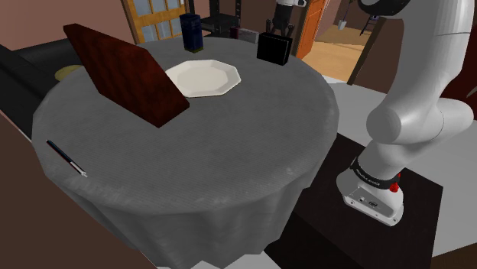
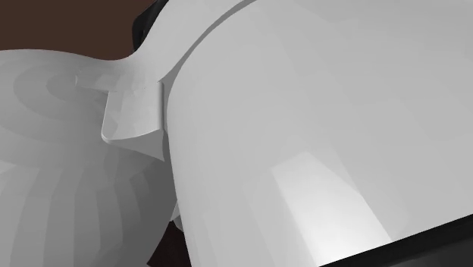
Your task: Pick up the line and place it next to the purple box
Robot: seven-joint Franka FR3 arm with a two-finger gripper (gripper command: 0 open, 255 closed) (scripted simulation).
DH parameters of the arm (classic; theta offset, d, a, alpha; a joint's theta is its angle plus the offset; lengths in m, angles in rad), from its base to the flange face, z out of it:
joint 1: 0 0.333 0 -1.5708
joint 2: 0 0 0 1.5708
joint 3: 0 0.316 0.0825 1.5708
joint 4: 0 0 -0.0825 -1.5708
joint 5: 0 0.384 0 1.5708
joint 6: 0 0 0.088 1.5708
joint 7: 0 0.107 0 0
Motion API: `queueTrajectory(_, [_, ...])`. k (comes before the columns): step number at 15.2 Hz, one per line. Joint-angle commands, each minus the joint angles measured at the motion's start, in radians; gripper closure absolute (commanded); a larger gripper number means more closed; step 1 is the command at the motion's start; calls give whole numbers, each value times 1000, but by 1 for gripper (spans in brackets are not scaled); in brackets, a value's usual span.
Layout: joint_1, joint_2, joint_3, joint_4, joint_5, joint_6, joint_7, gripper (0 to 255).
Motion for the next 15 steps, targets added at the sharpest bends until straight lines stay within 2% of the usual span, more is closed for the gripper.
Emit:
queueTrajectory(1, [0,0,0,0,0,0,0,0])
queueTrajectory(6, [0,0,0,0,0,0,0,0])
queueTrajectory(10, [3,29,-1,172,-5,-144,4,0])
queueTrajectory(15, [3,29,-1,172,-5,-144,4,0])
